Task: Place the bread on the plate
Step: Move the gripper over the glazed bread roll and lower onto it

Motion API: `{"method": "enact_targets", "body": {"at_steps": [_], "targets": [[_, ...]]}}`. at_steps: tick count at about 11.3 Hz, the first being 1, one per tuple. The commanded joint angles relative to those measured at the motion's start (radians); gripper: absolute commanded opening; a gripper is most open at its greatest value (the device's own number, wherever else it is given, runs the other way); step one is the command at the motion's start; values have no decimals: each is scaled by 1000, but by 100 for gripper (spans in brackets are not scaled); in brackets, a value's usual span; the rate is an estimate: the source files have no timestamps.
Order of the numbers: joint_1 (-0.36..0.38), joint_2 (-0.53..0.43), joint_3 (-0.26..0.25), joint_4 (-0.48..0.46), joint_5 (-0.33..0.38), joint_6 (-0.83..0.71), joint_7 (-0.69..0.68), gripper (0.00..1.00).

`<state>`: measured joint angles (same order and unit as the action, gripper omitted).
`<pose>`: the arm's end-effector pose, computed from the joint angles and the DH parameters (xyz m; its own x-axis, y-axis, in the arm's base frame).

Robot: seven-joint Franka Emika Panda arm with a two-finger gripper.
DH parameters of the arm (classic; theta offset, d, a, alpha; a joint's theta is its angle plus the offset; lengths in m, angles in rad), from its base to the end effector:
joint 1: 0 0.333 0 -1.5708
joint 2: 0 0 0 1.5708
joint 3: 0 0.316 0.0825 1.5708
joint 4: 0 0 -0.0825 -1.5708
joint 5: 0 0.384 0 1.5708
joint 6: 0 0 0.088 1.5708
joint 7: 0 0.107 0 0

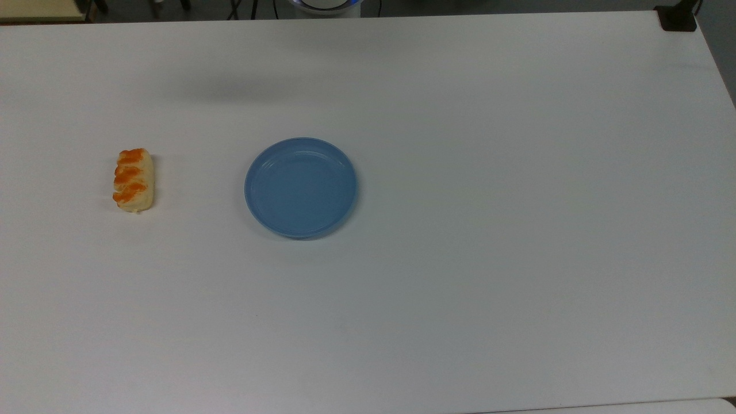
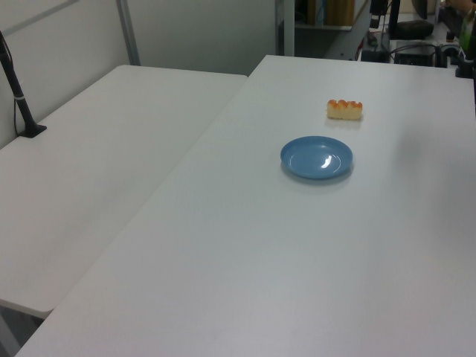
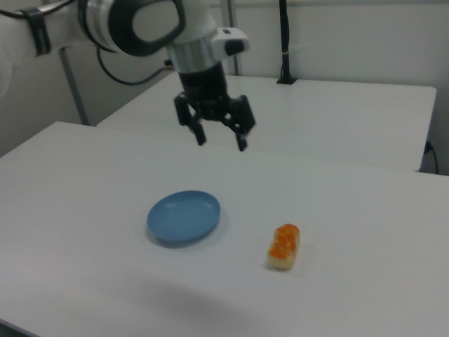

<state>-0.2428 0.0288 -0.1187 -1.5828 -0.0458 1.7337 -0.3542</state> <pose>0.5404 -0.2077 0.6180 0.9953 0.0019 0.0972 -0.0067 -0.9961 0.0883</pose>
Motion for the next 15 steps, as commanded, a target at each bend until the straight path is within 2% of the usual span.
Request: {"method": "enact_targets", "body": {"at_steps": [1, 2, 4, 8, 10, 12, 15], "targets": [[-44, 120, -25, -35, 4, 181, -45, 100], [-44, 155, -45, -81, 9, 273, -46, 100], [-58, 222, -47, -149, 12, 427, -48, 100], [-76, 321, -47, -172, 23, 507, -91, 100], [-76, 344, -47, -222, 93, 619, -88, 99], [-73, 382, -39, -218, 180, 642, -88, 97], [-72, 404, -16, -223, 234, 644, -86, 95]]}}
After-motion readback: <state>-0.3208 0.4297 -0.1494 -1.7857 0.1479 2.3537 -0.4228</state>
